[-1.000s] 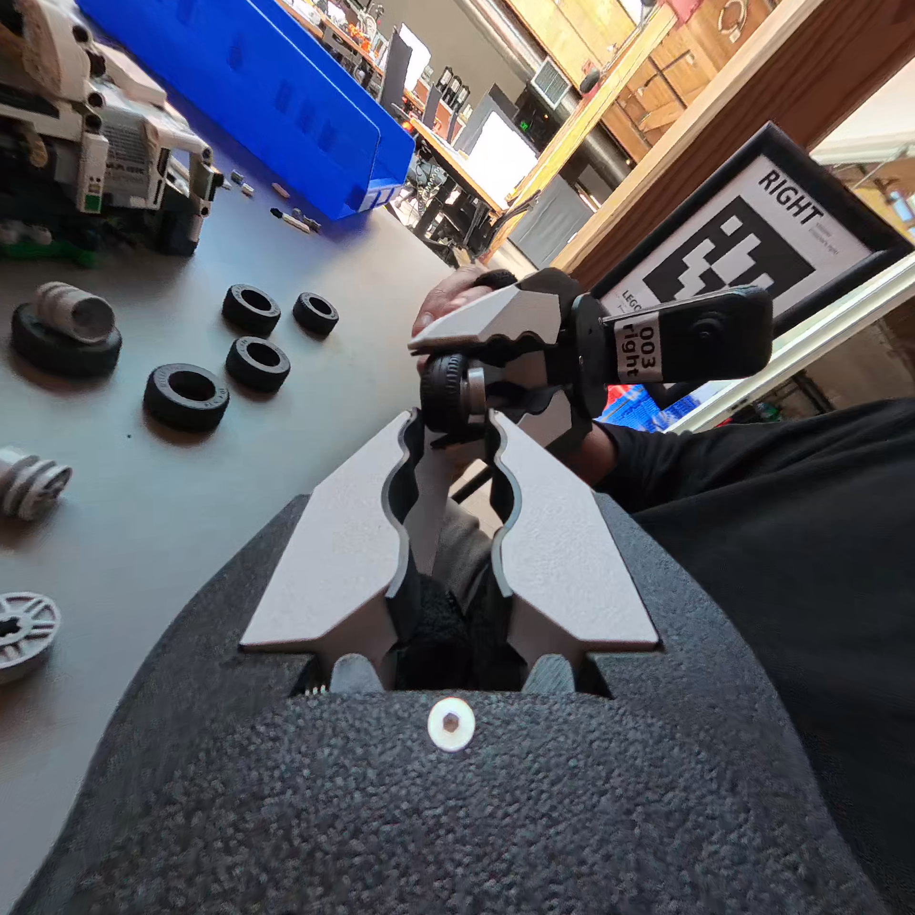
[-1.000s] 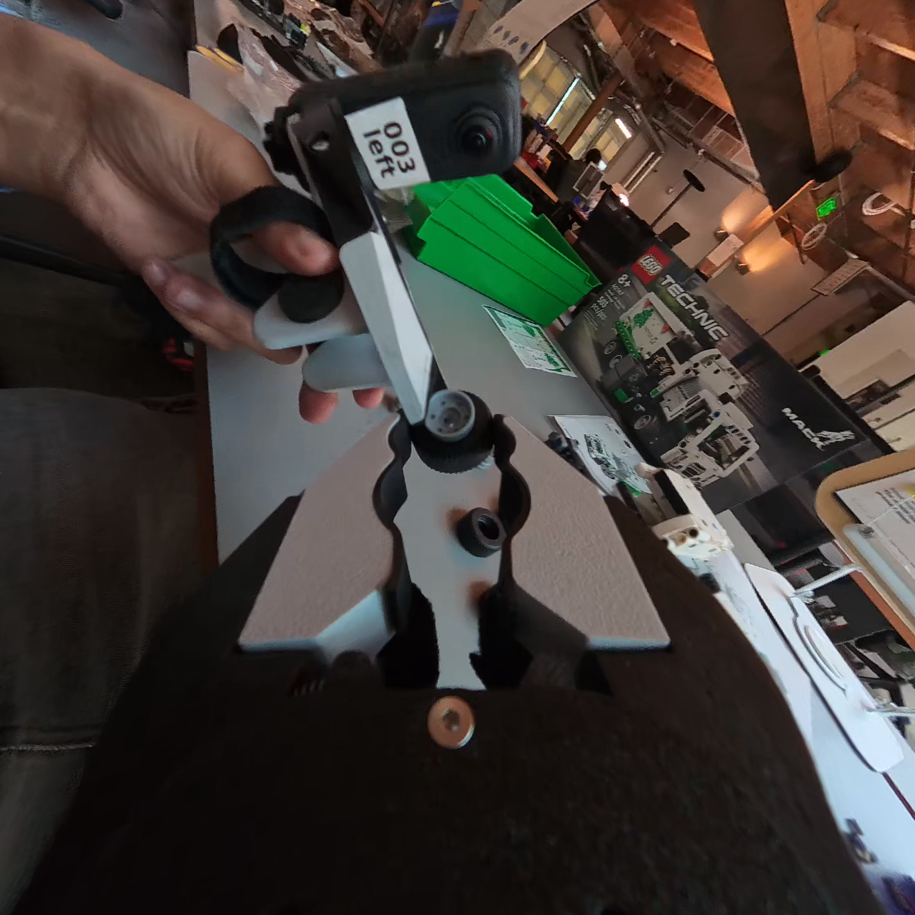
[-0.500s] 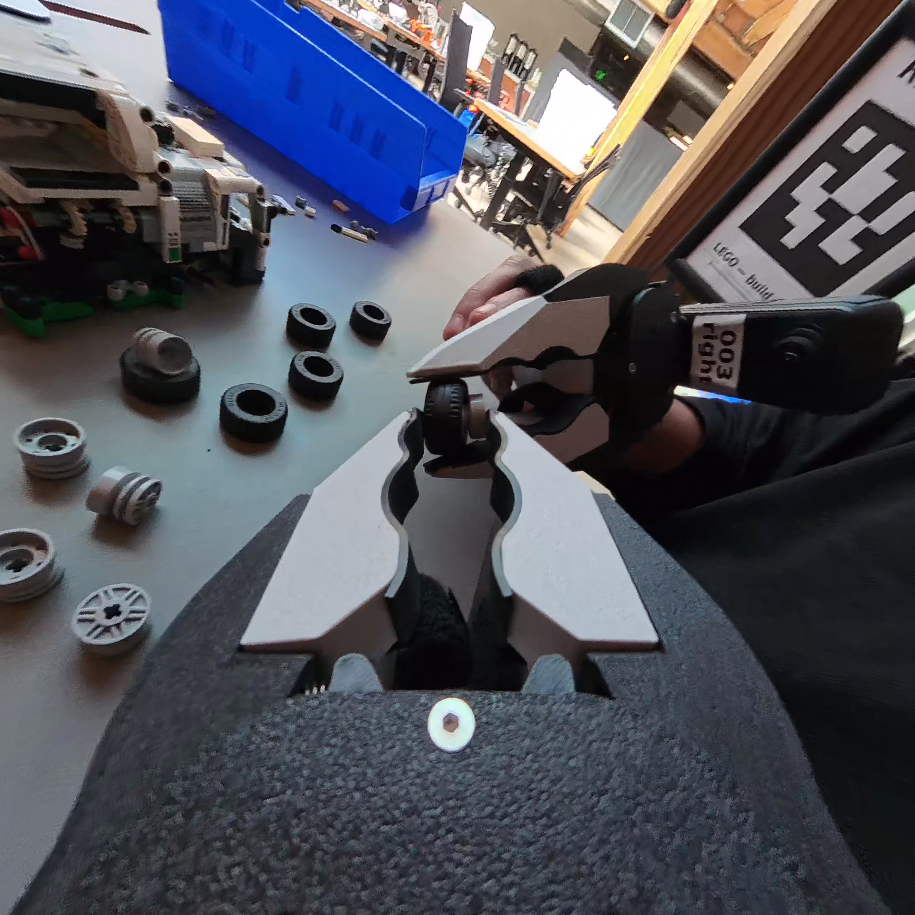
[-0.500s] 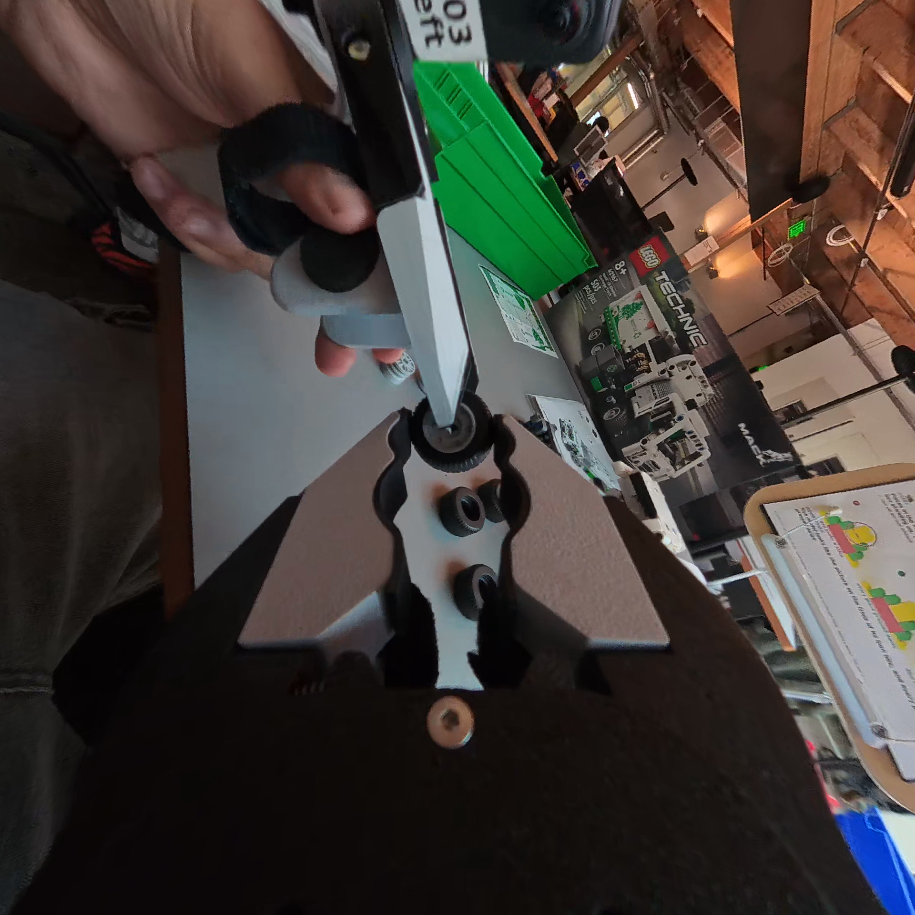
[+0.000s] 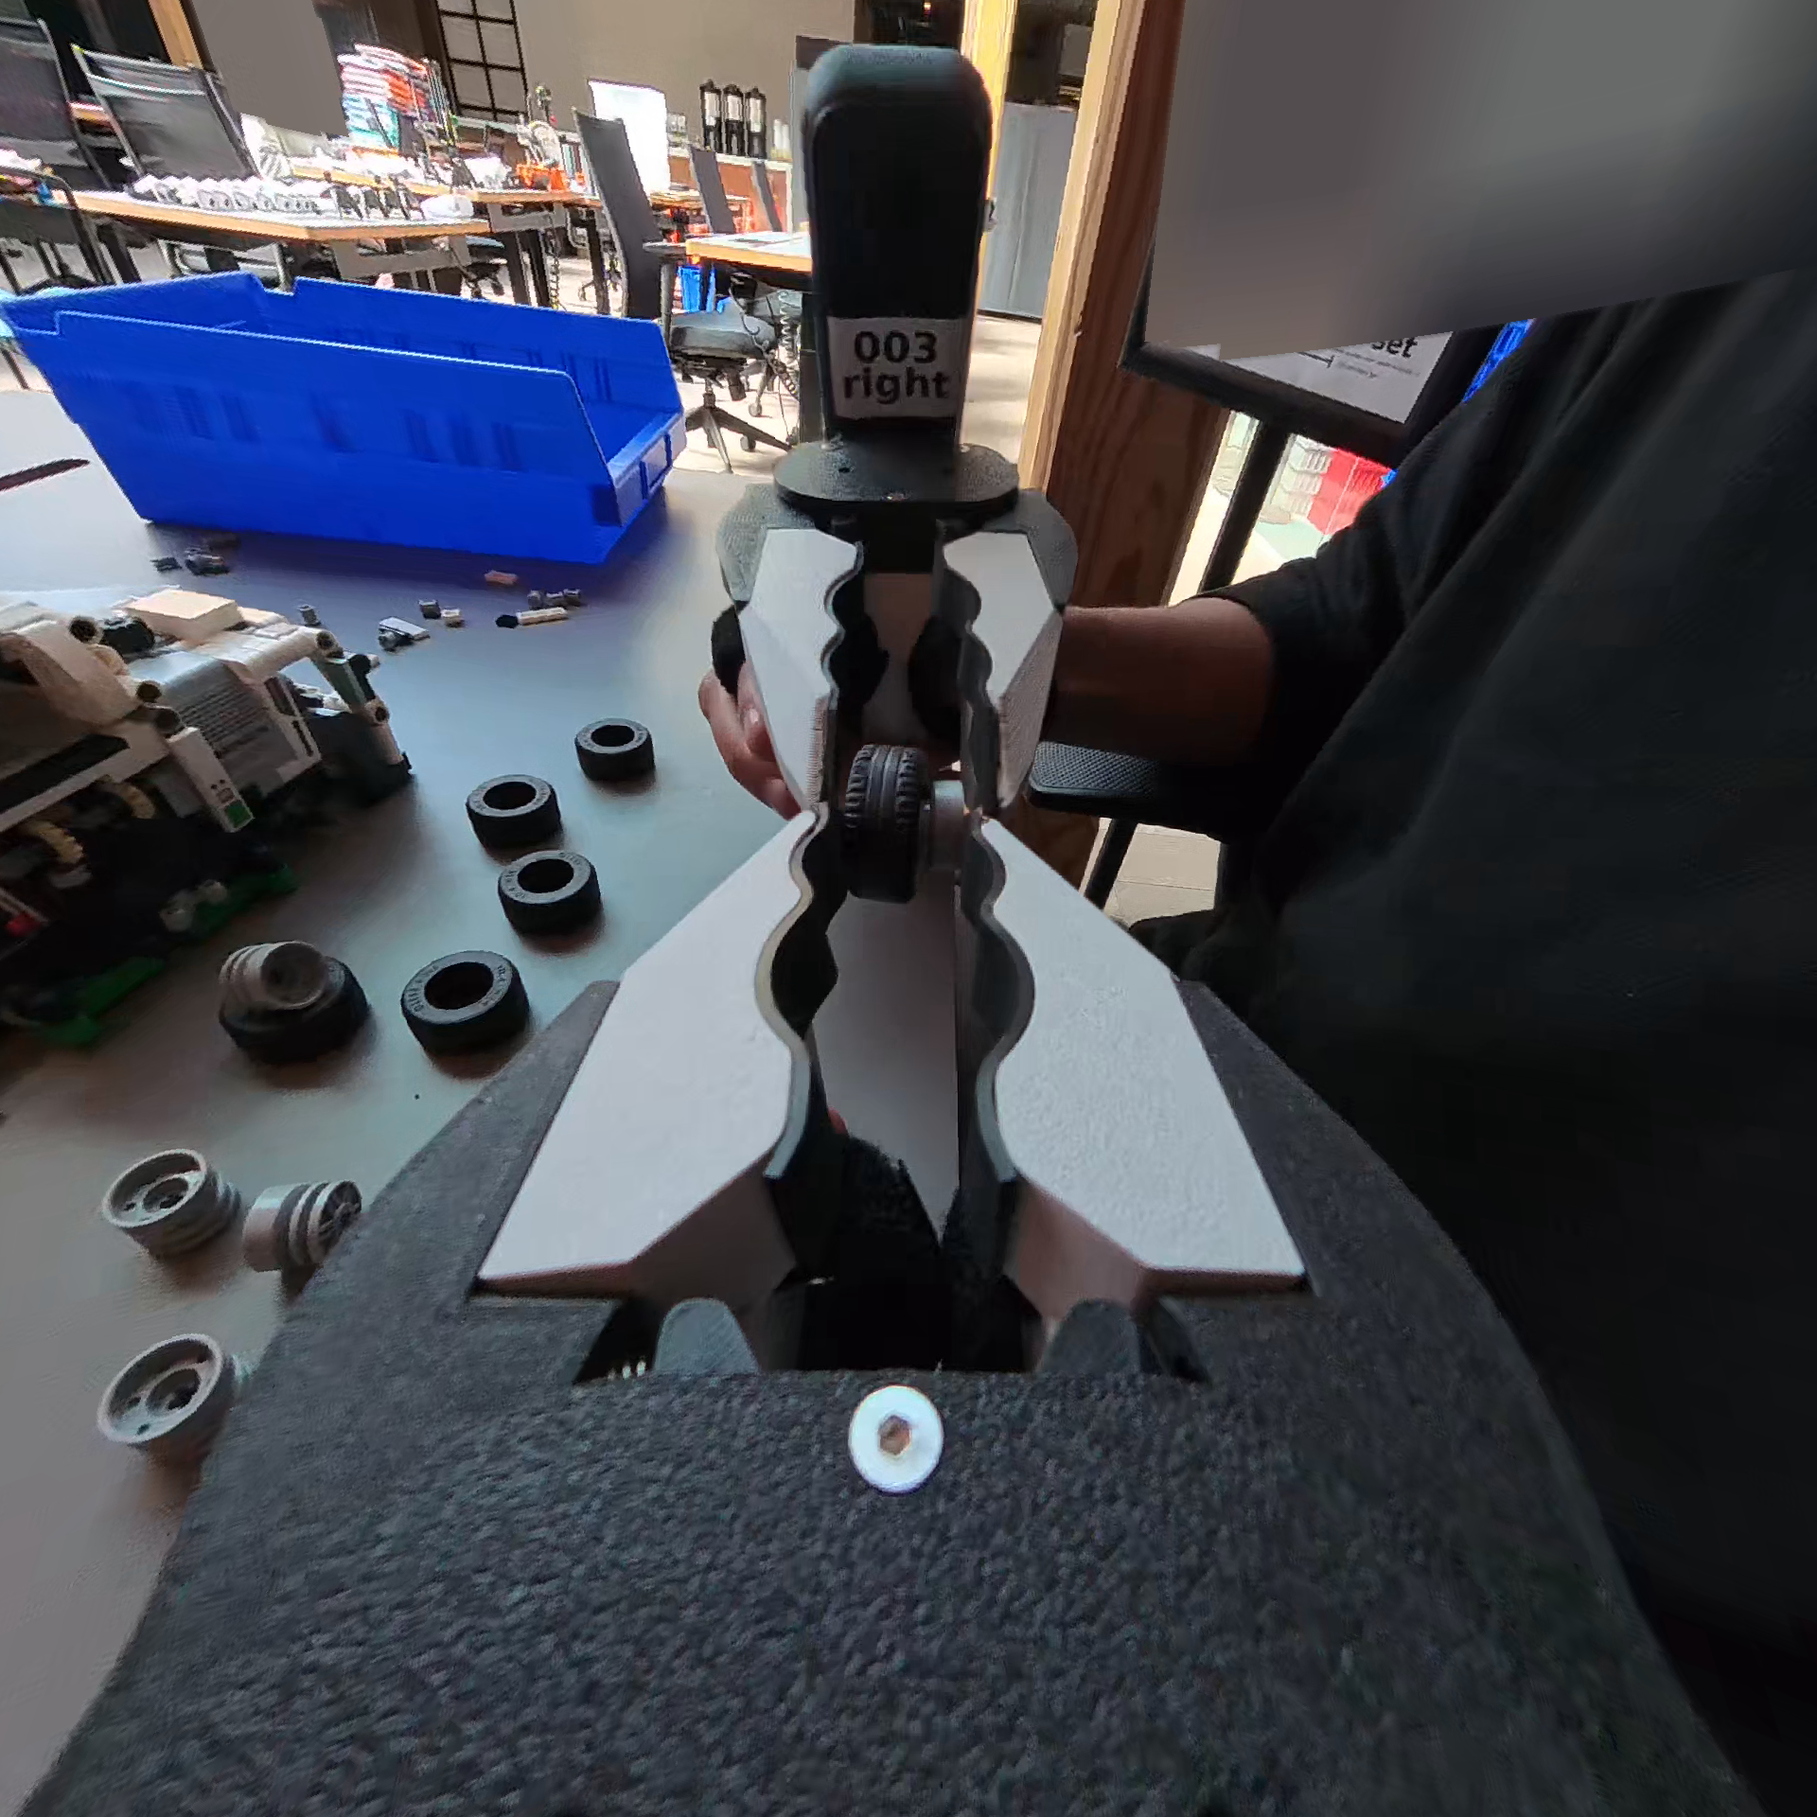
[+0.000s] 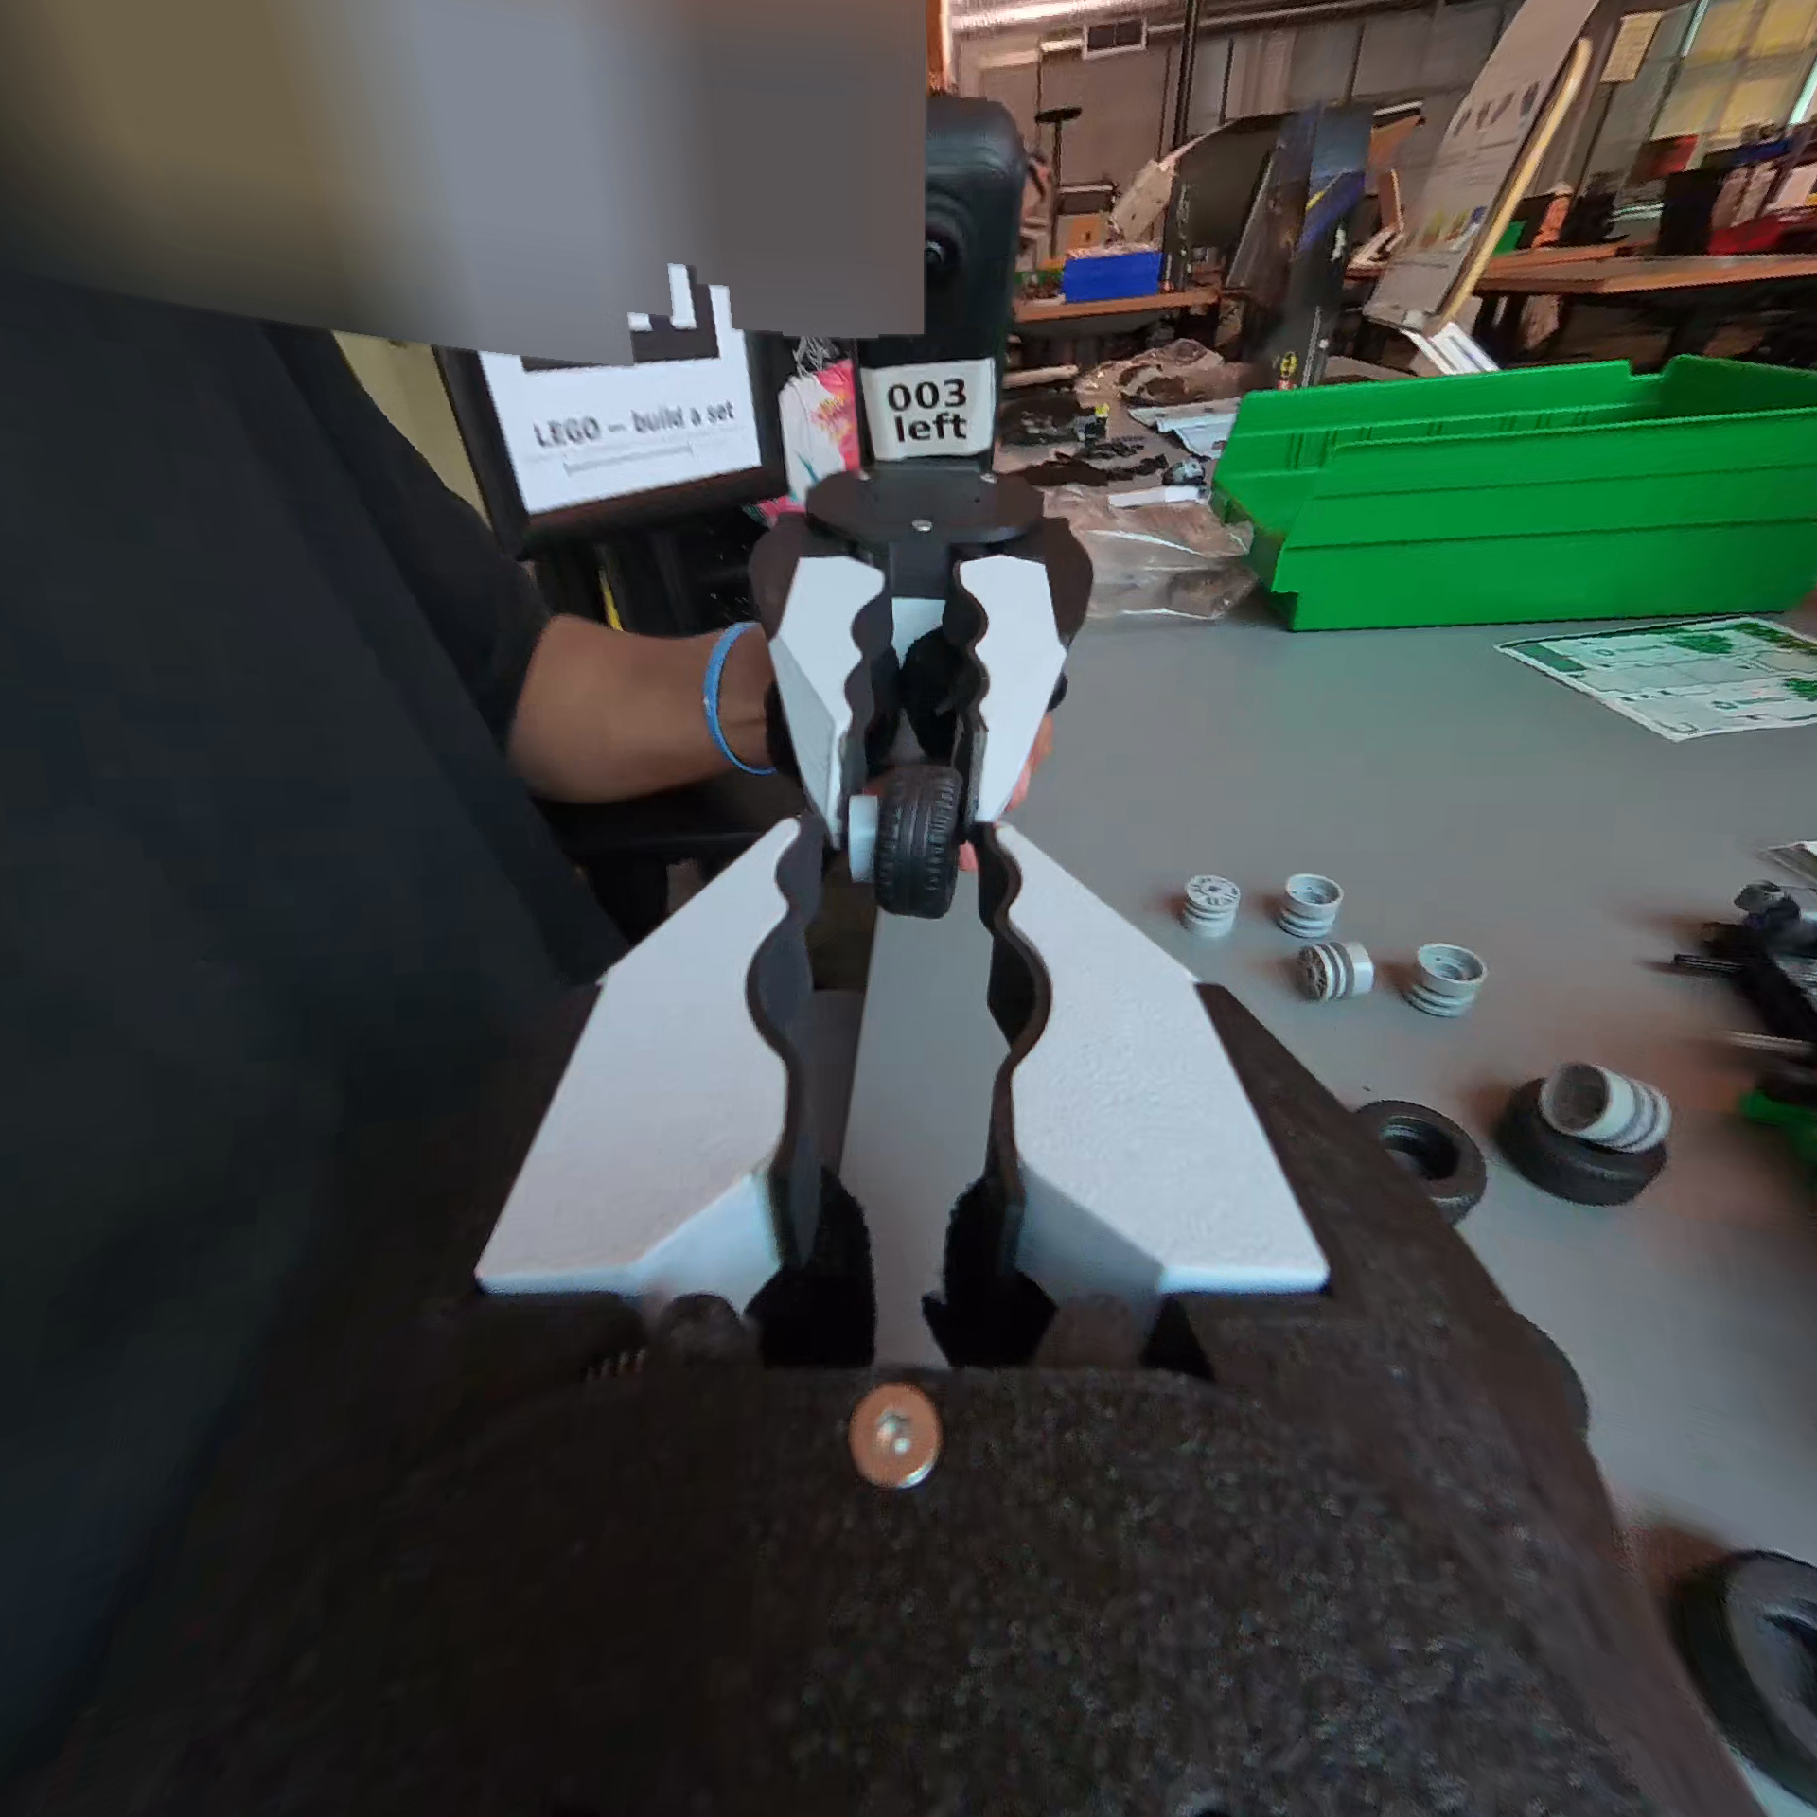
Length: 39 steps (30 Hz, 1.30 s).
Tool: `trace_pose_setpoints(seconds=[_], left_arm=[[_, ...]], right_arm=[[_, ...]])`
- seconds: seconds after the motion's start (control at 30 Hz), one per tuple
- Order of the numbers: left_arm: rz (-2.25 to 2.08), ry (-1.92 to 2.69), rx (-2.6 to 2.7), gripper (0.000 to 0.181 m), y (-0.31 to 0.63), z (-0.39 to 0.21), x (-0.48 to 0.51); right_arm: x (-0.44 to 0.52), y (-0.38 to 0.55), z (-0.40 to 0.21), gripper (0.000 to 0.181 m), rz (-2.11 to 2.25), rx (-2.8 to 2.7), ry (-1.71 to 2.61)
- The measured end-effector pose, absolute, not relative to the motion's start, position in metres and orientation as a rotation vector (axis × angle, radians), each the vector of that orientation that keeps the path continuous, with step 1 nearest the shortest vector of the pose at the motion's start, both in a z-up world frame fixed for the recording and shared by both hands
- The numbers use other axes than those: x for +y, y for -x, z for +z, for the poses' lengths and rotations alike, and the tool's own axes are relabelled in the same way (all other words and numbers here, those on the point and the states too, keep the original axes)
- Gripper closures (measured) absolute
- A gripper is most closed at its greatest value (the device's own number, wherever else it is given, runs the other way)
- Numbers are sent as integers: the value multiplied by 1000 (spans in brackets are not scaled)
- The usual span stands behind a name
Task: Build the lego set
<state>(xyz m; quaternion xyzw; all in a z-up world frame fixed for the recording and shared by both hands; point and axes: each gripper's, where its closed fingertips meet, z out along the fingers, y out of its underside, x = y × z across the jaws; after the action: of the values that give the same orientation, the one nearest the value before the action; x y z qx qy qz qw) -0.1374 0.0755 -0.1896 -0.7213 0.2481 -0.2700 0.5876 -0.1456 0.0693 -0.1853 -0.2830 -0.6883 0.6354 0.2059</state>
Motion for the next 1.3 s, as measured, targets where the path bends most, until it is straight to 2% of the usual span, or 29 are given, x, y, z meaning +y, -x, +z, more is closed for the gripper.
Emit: trace_pose_setpoints(seconds=[0.27,0.8,1.0,1.13,1.23,1.3], left_arm=[[-626,1662,513,160,147,-191,85],[-28,1794,606,163,168,-202,101],[-129,1822,616,161,168,-209,99],[-370,1768,537,159,163,-203,95],[-444,1744,495,151,166,-200,95],[-474,1737,488,152,164,-200,95]], right_arm=[[80,155,-187,163,1758,-1844,823],[95,169,-206,165,1581,-1891,948],[93,169,-211,165,1552,-1942,937],[88,165,-203,165,1659,-1917,929],[92,166,-191,165,1739,-1826,923],[93,165,-184,165,1794,-1787,911]])
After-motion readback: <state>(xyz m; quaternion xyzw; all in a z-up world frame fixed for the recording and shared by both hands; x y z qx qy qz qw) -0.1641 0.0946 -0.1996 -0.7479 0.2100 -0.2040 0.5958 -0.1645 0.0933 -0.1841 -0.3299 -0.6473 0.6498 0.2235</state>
